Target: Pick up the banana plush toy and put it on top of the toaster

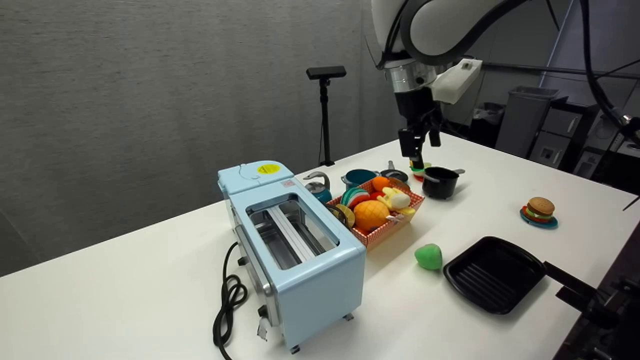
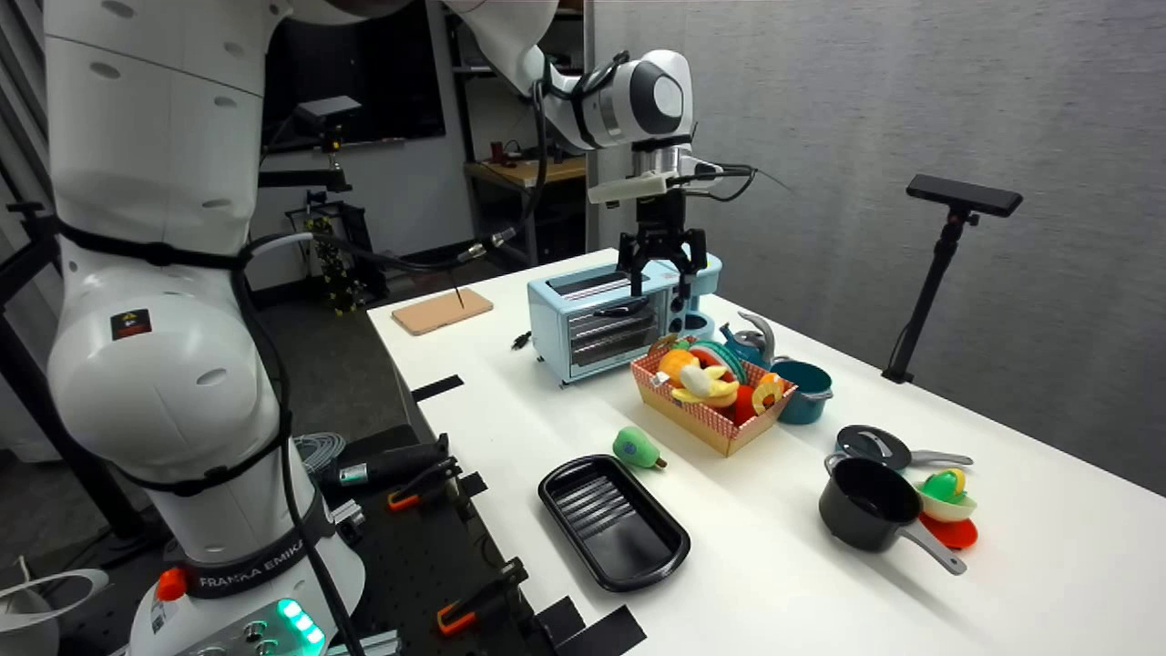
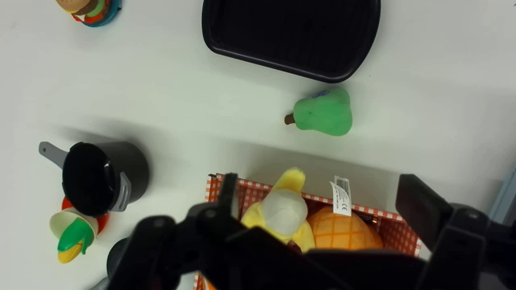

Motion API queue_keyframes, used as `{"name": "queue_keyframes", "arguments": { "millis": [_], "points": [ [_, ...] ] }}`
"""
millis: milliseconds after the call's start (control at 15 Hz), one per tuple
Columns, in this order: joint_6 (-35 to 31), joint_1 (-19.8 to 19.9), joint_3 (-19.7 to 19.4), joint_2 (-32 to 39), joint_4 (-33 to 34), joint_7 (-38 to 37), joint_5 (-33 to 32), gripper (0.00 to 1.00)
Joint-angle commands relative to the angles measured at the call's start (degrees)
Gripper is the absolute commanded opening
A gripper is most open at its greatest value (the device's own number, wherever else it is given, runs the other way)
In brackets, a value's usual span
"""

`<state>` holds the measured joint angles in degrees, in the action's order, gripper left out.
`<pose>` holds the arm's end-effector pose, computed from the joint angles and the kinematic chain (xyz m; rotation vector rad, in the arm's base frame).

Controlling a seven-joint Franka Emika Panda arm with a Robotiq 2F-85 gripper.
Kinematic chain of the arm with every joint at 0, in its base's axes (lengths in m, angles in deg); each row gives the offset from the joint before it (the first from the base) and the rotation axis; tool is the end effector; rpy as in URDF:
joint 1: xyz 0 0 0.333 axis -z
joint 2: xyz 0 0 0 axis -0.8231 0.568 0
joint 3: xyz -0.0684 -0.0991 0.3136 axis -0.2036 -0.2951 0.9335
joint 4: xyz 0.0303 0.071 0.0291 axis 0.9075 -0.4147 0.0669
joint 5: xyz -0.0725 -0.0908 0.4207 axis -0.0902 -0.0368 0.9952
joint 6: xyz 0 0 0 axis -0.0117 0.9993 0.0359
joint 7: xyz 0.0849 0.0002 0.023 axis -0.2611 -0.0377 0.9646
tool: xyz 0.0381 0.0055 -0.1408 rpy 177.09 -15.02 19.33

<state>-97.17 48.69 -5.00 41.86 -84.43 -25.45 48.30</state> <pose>0.6468 0.1062 0.3018 2.8406 0.3094 -0.3030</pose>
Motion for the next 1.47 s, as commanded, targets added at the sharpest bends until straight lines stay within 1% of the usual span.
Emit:
{"name": "queue_keyframes", "arguments": {
  "millis": [0,333,400,533,800,1000,1400],
  "points": [
    [0.1,-0.8,-1.0,0.2,0.1,0.2,0.4,1.0],
    [0.1,-0.9,-1.1,0.3,0.1,0.2,0.3,1.0],
    [-2.3,-0.8,-1.1,-0.1,-0.6,0.3,-0.1,1.0],
    [-4.8,-0.5,-1.2,0.8,-0.4,1.3,-0.3,1.0],
    [-10.5,-0.1,-1.6,4.5,1.3,3.8,0.0,1.0],
    [-13.0,0.2,-1.9,7.8,3.0,6.4,0.5,1.0],
    [-13.4,1.7,-2.3,13.3,7.0,11.5,3.1,1.0]
  ]
}}
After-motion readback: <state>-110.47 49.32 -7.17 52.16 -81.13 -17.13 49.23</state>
